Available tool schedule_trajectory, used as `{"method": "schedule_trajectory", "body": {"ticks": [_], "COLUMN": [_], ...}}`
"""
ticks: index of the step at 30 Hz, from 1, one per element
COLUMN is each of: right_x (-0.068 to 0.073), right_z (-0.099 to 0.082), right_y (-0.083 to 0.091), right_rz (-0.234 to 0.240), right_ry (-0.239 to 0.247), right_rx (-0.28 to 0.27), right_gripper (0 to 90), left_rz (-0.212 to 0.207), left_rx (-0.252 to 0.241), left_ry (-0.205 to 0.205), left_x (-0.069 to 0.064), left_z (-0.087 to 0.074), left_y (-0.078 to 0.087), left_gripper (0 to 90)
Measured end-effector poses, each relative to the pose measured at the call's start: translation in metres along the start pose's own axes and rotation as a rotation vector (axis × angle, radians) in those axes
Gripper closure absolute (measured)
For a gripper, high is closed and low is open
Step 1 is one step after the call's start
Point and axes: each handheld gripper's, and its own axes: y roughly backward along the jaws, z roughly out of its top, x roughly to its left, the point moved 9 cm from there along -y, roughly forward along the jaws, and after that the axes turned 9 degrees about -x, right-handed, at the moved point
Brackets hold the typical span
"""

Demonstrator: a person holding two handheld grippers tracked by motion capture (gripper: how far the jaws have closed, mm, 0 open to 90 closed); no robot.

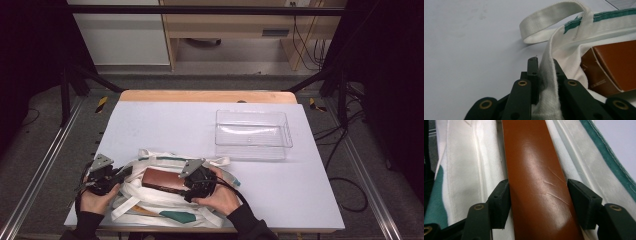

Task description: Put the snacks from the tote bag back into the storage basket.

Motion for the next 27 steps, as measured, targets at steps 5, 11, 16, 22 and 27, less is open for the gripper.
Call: {"method": "schedule_trajectory", "body": {"ticks": [5,11,16,22,27], "right_x": [0.000,-0.001,-0.001,0.001,0.004], "right_z": [0.000,-0.002,-0.002,0.015,0.026], "right_y": [0.014,0.009,0.008,0.010,-0.003], "right_rz": [0.020,0.026,0.026,0.022,0.040], "right_ry": [-0.022,-0.024,-0.016,-0.001,0.025], "right_rx": [0.000,-0.019,-0.023,-0.110,-0.085], "right_gripper": [40.1,39.9,38.8,35.6,35.9], "left_rz": [-0.003,0.003,-0.002,-0.003,-0.005], "left_rx": [-0.003,-0.004,-0.006,-0.005,-0.003], "left_ry": [0.001,-0.006,0.007,0.004,0.007], "left_x": [0.000,0.001,0.001,0.001,0.000], "left_z": [0.000,0.000,0.001,0.001,0.001], "left_y": [0.000,0.000,0.000,0.001,0.001], "left_gripper": [81.9,80.6,80.3,81.2,81.3]}}
